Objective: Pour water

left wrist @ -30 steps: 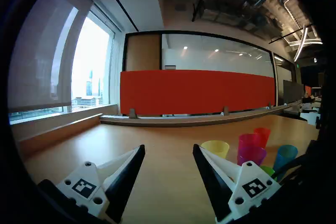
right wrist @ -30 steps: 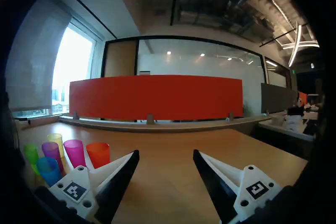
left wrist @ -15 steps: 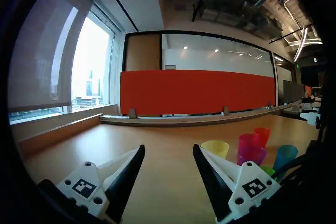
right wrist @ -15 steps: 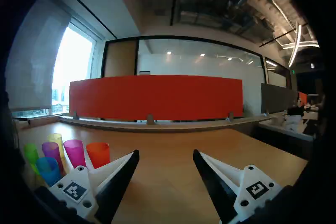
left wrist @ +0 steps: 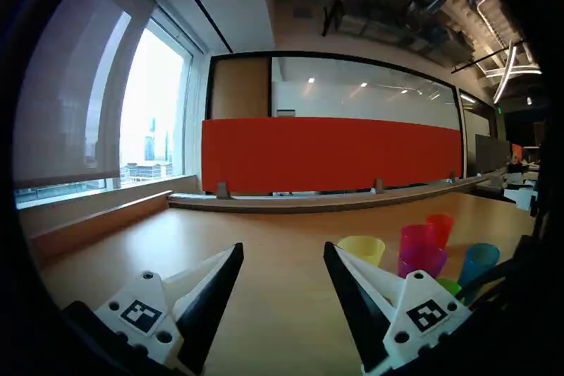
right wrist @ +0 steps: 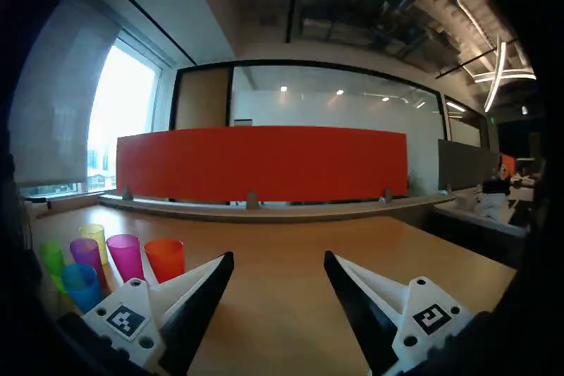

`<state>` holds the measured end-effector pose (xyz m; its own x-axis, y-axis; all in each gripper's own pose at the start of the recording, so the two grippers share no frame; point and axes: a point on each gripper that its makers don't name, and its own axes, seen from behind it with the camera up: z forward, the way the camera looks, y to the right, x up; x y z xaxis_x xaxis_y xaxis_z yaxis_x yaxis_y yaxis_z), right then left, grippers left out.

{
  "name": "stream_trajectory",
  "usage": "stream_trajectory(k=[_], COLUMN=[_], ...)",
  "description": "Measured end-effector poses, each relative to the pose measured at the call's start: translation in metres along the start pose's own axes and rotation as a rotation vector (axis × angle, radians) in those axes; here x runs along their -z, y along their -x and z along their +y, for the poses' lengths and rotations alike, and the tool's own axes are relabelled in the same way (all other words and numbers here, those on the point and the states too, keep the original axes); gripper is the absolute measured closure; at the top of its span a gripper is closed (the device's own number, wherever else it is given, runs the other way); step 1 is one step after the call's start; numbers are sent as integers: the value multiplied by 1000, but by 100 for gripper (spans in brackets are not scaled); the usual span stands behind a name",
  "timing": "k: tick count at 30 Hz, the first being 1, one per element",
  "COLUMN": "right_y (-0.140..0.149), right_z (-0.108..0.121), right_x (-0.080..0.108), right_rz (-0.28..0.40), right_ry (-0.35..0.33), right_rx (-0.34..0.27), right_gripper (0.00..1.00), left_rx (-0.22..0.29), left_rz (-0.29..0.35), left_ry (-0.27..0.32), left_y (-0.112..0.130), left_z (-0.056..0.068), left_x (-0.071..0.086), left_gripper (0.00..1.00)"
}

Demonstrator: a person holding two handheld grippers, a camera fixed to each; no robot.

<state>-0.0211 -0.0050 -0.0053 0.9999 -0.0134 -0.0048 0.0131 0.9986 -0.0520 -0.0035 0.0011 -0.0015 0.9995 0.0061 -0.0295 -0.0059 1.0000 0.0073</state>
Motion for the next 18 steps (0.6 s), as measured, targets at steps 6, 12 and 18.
stream_trajectory(k=[6,12,18], right_y=[0,0,0], right_z=[0,0,1], right_x=[0,0,0], right_rz=[0,0,0], right_ry=[0,0,0], right_rx=[0,0,0], right_gripper=[1,0,0], left_rx=[0,1,2], left_rz=[0,0,0], left_ry=[0,0,0], left_y=[0,0,0], left_z=[0,-1,-1], left_x=[-1,-1,-1], left_gripper=[16,16,16])
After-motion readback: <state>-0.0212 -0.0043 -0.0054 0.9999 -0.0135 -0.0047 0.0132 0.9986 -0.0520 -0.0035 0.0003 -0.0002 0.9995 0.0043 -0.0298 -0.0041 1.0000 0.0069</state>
